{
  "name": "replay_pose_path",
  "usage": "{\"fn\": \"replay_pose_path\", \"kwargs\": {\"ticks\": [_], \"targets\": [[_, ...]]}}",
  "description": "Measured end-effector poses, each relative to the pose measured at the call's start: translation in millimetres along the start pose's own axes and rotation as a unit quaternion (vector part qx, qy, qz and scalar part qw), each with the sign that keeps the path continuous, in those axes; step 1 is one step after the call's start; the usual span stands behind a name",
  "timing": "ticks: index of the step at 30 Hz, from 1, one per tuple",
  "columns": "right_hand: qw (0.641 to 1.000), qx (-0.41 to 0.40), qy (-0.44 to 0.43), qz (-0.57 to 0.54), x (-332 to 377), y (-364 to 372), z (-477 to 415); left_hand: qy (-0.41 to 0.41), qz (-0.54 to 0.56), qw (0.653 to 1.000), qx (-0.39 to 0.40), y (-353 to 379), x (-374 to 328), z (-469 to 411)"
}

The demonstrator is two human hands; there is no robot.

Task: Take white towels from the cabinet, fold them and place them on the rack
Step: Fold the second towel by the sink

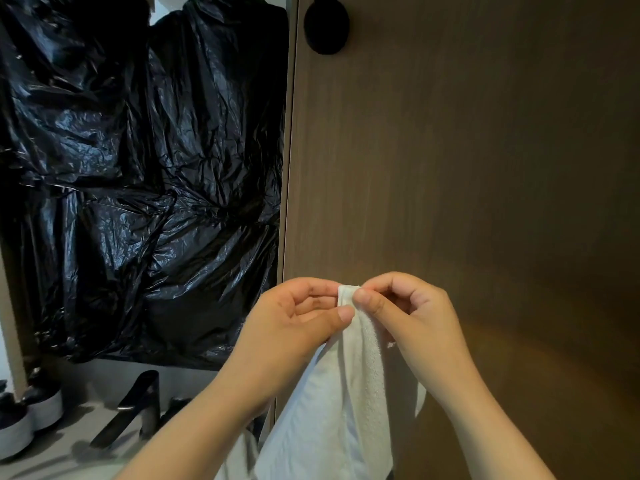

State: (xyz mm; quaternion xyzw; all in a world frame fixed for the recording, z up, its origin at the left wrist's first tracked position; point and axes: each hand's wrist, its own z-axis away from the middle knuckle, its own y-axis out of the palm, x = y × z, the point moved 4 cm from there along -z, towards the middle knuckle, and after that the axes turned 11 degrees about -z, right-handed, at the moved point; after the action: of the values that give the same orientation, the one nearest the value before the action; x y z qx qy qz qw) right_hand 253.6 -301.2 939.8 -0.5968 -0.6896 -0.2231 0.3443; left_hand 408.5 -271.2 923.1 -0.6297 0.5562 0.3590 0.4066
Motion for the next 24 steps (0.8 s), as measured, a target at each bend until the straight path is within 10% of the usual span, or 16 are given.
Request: {"fn": "replay_pose_path", "kwargs": {"ticks": [24], "targets": [[0.986, 0.111, 0.045, -0.118, 7.7, 4.6, -8.1, 0.131, -0.124, 0.982, -0.055, -19.6, -40.3, -5.2]]}}
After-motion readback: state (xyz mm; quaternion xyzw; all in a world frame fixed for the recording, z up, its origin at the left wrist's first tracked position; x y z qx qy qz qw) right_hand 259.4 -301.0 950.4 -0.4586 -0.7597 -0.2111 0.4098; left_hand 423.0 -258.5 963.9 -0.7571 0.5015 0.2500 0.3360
